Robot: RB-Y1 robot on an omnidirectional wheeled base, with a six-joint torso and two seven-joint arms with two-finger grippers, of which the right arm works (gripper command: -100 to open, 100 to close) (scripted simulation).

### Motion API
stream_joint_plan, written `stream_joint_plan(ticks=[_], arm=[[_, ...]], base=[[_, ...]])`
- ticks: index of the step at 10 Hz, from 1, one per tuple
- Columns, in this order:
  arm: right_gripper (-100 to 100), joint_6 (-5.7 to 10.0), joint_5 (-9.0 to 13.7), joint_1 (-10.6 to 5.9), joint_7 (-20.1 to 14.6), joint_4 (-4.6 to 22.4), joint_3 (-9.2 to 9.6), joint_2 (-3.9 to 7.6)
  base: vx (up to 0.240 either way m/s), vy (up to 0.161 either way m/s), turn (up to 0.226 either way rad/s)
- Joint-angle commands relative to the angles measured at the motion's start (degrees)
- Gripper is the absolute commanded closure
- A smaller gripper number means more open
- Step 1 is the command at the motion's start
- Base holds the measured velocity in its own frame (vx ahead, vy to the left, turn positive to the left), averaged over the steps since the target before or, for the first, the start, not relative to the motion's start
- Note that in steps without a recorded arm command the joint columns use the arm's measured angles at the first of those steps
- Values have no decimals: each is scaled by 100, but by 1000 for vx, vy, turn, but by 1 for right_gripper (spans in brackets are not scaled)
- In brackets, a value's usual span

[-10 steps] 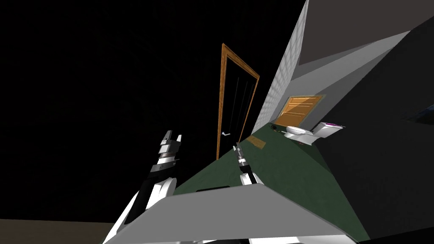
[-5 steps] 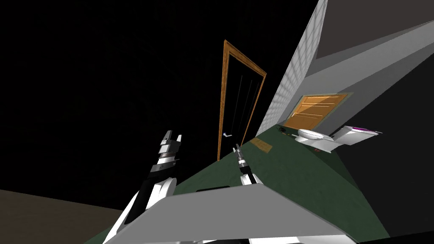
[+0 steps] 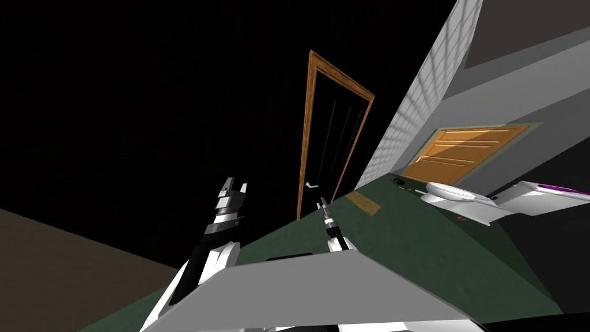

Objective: Pull the door open

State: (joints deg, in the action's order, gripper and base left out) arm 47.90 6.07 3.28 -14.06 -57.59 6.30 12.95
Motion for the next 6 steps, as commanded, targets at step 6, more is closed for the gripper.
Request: stream_joint_plan(ticks=[6], arm=[[-100, 155, 90, -339, -260, 874, 83, 112]], base=[[28, -88, 138]])
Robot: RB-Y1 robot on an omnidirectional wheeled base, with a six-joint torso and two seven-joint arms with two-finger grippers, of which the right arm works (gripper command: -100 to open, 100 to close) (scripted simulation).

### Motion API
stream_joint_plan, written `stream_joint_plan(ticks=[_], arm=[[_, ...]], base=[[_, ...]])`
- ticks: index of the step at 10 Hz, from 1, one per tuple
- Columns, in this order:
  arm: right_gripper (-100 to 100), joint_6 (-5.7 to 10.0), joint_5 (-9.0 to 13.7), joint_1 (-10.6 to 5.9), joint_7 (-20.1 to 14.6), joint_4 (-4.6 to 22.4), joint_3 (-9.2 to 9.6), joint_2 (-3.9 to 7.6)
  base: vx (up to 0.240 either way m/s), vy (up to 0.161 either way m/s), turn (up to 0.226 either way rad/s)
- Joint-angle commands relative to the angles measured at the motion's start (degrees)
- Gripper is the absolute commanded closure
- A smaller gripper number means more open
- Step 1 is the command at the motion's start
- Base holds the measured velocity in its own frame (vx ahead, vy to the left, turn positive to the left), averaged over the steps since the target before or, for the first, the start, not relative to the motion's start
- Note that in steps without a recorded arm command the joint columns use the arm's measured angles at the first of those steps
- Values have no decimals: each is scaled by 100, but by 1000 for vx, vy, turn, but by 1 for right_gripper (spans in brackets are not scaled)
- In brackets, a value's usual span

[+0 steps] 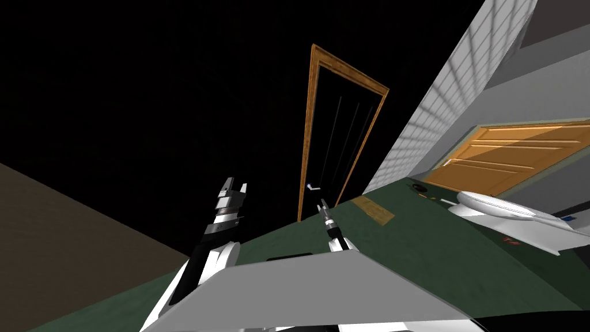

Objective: Pull the door open

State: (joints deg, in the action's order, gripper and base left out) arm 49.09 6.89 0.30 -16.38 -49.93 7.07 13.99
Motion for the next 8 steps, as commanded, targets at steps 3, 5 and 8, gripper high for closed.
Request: stream_joint_plan(ticks=[3, 5, 8], arm=[[-100, 112, 50, -199, -147, 517, 46, 62], [-100, 162, 77, -301, -223, 782, 70, 97], [-100, 242, 121, -466, -349, 1212, 111, 154]], base=[[22, -89, 160], [22, -84, 147], [18, -120, 174]])
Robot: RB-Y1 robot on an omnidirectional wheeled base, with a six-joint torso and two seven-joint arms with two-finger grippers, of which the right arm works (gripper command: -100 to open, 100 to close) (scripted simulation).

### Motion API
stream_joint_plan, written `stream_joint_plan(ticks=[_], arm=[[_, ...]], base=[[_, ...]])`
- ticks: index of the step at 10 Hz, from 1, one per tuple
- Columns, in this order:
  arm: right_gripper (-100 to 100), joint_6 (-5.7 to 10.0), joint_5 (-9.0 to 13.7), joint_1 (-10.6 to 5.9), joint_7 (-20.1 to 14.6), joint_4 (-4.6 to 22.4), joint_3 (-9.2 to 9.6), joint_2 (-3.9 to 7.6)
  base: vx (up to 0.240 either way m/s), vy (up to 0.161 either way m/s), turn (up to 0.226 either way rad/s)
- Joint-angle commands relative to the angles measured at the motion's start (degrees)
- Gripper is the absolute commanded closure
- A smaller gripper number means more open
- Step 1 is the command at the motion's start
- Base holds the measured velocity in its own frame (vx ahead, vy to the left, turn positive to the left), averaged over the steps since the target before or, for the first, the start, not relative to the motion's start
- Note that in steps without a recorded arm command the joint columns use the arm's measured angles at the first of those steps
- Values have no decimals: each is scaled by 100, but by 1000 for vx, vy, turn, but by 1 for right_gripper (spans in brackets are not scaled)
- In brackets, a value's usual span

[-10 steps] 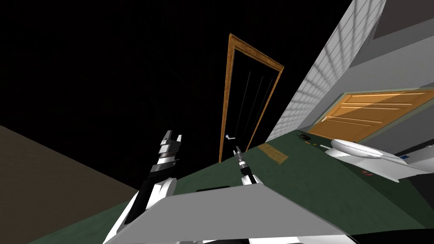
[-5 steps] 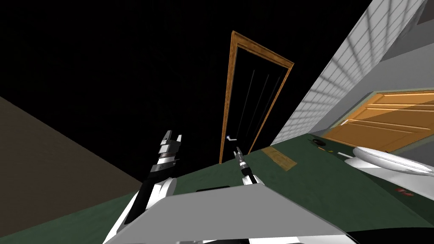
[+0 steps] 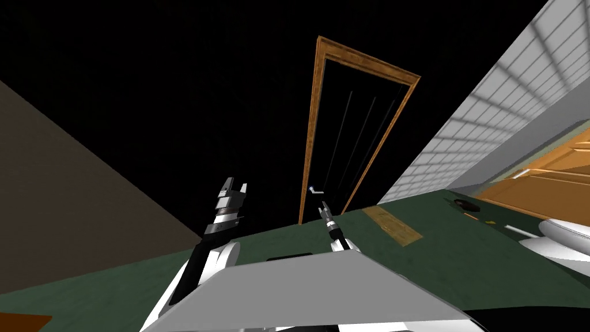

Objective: Pull the door open

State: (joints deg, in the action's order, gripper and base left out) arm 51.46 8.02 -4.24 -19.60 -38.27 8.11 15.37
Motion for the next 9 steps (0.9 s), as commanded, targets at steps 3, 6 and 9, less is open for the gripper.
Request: stream_joint_plan(ticks=[3, 6, 9], arm=[[-100, 91, 55, -190, -162, 513, 51, 76], [-100, 183, 155, -125, -127, 578, -107, 102], [-100, 249, 327, 28, -85, 601, -348, 164]], base=[[18, -107, 163], [74, -19, 143], [126, 8, 264]])
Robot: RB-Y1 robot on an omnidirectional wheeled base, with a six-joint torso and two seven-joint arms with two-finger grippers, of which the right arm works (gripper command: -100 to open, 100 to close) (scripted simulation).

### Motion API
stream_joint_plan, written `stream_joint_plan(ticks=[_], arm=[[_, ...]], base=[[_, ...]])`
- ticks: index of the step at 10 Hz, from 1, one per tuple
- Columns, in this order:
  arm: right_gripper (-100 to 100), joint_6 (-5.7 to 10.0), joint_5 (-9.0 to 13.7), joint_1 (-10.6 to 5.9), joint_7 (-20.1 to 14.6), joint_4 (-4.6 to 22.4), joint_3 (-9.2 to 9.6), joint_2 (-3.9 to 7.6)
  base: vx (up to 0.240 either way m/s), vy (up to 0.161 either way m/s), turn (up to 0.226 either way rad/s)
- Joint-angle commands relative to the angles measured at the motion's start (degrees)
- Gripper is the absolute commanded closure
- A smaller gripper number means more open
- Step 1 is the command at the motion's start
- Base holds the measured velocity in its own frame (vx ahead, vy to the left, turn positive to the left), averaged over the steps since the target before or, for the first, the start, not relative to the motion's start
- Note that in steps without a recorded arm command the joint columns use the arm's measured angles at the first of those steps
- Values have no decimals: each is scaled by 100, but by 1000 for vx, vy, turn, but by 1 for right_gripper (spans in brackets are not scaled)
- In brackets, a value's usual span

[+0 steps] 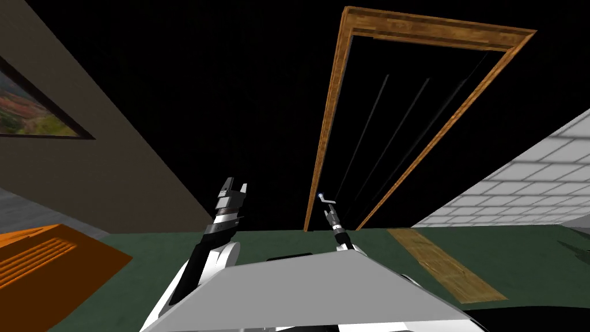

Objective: Pull the door open

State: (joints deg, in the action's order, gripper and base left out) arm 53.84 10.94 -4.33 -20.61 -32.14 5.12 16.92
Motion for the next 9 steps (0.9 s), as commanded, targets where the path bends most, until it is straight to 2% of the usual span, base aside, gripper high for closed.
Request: stream_joint_plan(ticks=[1, 2, 3, 4, 5, 6, 9], arm=[[-100, 47, 128, 119, 39, 1, -180, 42], [-100, 80, 215, 196, 60, 13, -301, 73], [-100, 80, 215, 196, 60, 13, -301, 73], [-100, 118, 314, 285, 84, 26, -440, 108], [-100, 172, 259, 218, 42, 125, -362, 101], [100, 172, 259, 218, 42, 125, -362, 101], [100, 172, 259, 218, 42, 125, -362, 101]], base=[[158, -19, 324], [191, -22, 403], [127, -50, 111], [118, -63, 238], [60, -38, 67], [-8, 4, -60], [-17, 7, -5]])
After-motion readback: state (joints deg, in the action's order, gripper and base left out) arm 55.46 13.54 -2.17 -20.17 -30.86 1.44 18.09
